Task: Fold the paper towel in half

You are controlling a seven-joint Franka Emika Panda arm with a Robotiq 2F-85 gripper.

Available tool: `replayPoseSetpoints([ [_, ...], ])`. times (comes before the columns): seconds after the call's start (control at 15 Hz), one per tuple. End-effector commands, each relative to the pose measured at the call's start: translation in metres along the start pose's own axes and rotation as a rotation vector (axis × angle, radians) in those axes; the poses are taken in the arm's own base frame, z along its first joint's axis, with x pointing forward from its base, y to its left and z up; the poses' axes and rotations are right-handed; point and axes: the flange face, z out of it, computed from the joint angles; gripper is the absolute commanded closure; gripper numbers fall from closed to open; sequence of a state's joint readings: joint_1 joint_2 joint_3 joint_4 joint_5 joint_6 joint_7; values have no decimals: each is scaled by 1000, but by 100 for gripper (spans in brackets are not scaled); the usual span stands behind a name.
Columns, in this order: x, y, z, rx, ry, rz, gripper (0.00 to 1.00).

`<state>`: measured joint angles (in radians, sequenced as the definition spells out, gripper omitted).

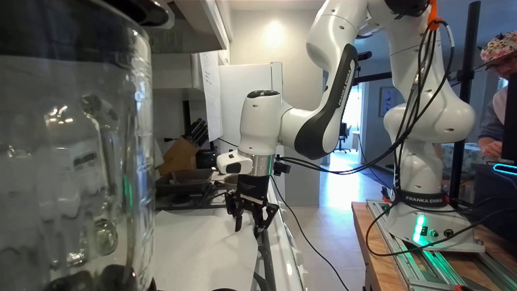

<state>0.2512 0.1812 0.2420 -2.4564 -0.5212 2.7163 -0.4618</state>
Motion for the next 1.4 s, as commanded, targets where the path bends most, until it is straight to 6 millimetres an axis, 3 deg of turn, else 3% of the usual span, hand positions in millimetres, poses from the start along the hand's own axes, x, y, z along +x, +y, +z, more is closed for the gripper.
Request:
replayPoseSetpoints([
  [0.0, 3, -5, -20, 45, 7, 19, 61],
  [0.07, 4, -5, -25, 79, 5, 27, 74],
  [0.33, 0, 10, -50, 170, -1, 60, 99],
  [0.67, -16, 41, -88, 361, -20, 92, 100],
  [0.87, -25, 68, -95, 523, 35, 65, 100],
  [1.0, -32, 83, -89, 619, 43, 83, 100],
  [1.33, -34, 103, -30, 824, 50, 207, 100],
])
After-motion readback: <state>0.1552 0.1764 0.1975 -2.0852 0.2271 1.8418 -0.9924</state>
